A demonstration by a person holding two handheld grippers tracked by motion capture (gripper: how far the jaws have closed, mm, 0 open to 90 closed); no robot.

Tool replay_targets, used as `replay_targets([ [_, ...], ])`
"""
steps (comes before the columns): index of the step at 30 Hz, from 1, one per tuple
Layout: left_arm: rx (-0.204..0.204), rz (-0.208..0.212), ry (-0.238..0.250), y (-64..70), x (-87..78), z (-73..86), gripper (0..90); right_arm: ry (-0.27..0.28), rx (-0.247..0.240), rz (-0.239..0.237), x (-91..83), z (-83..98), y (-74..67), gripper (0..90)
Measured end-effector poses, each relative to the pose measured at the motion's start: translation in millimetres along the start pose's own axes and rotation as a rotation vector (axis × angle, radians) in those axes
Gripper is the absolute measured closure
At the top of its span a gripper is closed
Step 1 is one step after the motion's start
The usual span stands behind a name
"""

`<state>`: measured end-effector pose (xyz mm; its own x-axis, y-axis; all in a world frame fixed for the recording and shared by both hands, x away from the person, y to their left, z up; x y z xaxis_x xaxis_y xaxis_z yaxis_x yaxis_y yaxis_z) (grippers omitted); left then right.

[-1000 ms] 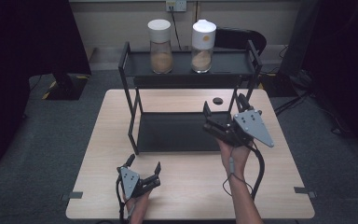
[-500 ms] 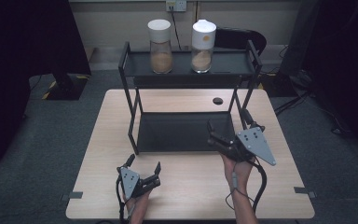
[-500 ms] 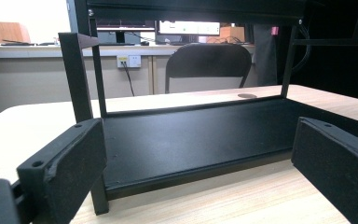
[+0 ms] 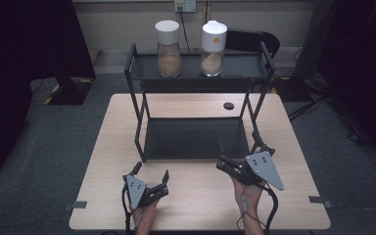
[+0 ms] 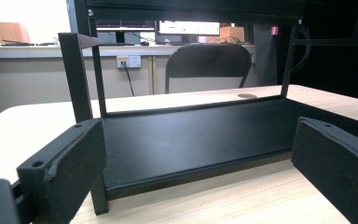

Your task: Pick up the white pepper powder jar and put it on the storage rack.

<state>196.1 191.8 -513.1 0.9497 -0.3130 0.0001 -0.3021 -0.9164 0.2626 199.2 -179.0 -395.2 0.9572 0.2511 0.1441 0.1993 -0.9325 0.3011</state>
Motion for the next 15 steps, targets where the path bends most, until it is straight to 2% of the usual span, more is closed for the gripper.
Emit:
replay_targets([
  [7,0.0,0.0,0.0,0.0,0.0,0.1,2.7,-0.023,0.011,0.005,-6.7,16.2,-3.9,0.0],
  [15,0.001,0.001,0.001,0.0,0.0,0.1,2.7,-0.045,-0.01,0.039,-16.2,36.6,-12.5,0.0],
])
Point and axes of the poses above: each handheld gripper's, and its own axes: x roughly forward along the jaws, z roughly out of its underside, y roughly to its right, the point moved 2 cm from there along x, roughly forward along the jaws, and after that the axes turned 15 degrees about -x, right-handed, at the moved point
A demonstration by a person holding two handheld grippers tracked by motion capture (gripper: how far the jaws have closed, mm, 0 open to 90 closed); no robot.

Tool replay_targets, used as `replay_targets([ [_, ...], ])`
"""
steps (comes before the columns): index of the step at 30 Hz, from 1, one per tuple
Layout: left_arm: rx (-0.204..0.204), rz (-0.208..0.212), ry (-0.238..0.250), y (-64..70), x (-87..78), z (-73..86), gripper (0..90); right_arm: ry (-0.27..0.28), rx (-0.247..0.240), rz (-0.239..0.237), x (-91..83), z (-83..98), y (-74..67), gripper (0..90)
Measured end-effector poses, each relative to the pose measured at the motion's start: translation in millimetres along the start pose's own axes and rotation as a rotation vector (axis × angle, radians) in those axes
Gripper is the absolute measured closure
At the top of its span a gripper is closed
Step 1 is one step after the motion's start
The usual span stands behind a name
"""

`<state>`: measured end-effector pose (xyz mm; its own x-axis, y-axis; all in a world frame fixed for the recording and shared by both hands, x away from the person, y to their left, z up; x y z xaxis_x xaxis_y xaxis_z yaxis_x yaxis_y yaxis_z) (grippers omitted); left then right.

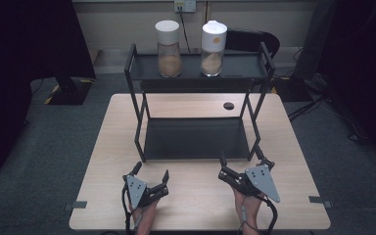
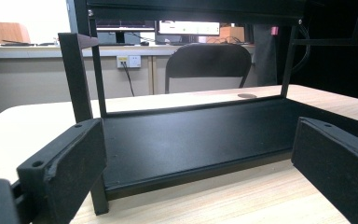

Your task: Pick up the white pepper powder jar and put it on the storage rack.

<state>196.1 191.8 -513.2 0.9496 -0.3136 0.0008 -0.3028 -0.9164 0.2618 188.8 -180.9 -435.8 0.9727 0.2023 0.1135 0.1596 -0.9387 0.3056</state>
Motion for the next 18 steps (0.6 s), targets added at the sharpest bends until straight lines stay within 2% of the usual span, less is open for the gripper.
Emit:
replay_targets([
  [6,0.0,0.001,0.001,-0.1,0.0,0.1,2.6,-0.026,0.012,0.0,-3.4,15.0,-2.6,0.0],
  [11,0.0,0.001,0.001,-0.1,0.0,0.1,2.6,-0.028,0.021,-0.005,-6.8,28.5,-5.7,0.0],
  [18,0.0,0.001,0.001,-0.1,-0.1,0.2,2.6,-0.063,0.027,-0.001,-7.8,39.5,-12.0,0.0],
])
Point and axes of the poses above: each handheld gripper's, and its own axes: x roughly forward along the jaws, z roughly out of its underside, y roughly to its right, the point moved 2 cm from there along x, roughly forward along the jaws, and after that the axes turned 15 degrees about -x, right-handed, at the moved point
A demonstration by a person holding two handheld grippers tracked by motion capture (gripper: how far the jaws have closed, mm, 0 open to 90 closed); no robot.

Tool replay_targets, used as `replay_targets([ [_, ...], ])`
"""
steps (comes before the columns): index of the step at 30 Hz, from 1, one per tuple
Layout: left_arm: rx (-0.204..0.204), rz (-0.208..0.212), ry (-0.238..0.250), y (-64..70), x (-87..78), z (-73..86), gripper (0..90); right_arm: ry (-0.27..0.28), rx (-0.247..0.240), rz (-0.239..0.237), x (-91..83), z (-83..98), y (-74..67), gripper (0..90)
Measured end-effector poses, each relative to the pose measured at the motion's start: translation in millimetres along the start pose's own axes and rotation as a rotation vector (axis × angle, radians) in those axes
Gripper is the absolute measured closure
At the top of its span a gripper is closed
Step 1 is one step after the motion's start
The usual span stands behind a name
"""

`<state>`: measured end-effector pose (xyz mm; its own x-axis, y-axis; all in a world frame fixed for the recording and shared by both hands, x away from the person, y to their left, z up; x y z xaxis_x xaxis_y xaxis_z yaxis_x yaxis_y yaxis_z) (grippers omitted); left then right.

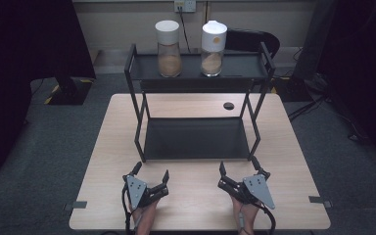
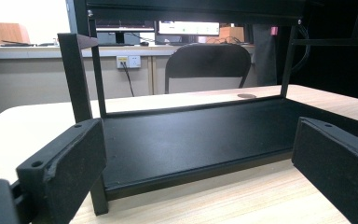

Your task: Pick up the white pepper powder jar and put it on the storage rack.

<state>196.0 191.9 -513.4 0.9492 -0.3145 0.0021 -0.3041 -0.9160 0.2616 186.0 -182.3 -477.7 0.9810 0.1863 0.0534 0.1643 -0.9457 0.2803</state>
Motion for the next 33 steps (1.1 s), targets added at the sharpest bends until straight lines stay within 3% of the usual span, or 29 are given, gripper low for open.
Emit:
replay_targets([
  [12,0.0,0.001,0.0,-0.1,0.0,0.0,2.5,-0.049,-0.034,0.014,-1.0,19.1,-11.3,0.3],
  [23,0.0,0.001,0.0,0.0,0.0,0.1,2.5,-0.077,-0.019,0.023,-1.7,27.8,-12.2,0.3],
  [33,-0.001,0.002,-0.001,-0.5,-0.1,-0.1,2.5,-0.064,0.011,0.052,-3.5,31.0,-14.0,0.8],
])
Point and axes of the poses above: each handheld gripper's, and its own axes: x roughly forward along the jaws, z roughly out of its underside, y roughly to its right, the point moved 2 cm from there along x, roughly forward along the jaws, and after that the axes turned 15 degrees about -x, right-handed, at the moved point
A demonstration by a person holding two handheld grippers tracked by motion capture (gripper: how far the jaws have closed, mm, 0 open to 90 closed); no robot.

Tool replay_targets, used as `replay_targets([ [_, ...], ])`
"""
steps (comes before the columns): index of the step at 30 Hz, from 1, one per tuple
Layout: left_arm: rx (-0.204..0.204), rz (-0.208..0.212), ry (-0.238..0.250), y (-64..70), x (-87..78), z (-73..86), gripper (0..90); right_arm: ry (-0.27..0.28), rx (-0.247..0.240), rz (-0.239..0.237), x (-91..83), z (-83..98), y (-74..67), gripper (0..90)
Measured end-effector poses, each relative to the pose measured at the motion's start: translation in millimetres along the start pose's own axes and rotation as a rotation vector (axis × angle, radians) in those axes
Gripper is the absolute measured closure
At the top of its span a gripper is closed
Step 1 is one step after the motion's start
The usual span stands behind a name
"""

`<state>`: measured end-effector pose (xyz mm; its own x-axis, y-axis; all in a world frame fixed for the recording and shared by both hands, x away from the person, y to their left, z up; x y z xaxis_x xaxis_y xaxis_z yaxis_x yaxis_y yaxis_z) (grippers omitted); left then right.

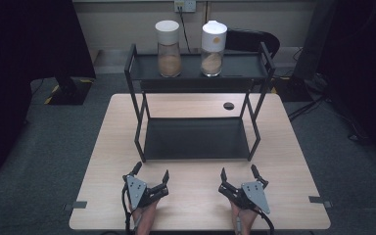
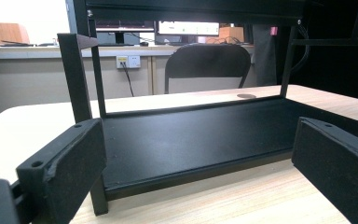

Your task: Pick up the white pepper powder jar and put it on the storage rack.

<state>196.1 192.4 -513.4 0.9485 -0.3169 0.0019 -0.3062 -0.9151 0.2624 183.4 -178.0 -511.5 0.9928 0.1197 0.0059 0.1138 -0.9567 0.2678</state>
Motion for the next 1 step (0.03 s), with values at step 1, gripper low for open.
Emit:
replay_targets([
  [1,0.0,0.0,0.0,0.0,0.0,0.1,2.6,0.004,-0.005,0.0,-0.3,0.5,-0.5,0.8],
])
Point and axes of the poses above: each handheld gripper's, and its own axes: x roughly forward along the jaws, z roughly out of its underside, y roughly to its right, the point moved 2 cm from there along x, roughly forward along the jaws, and after that the axes turned 15 degrees about -x, right-handed, at the moved point
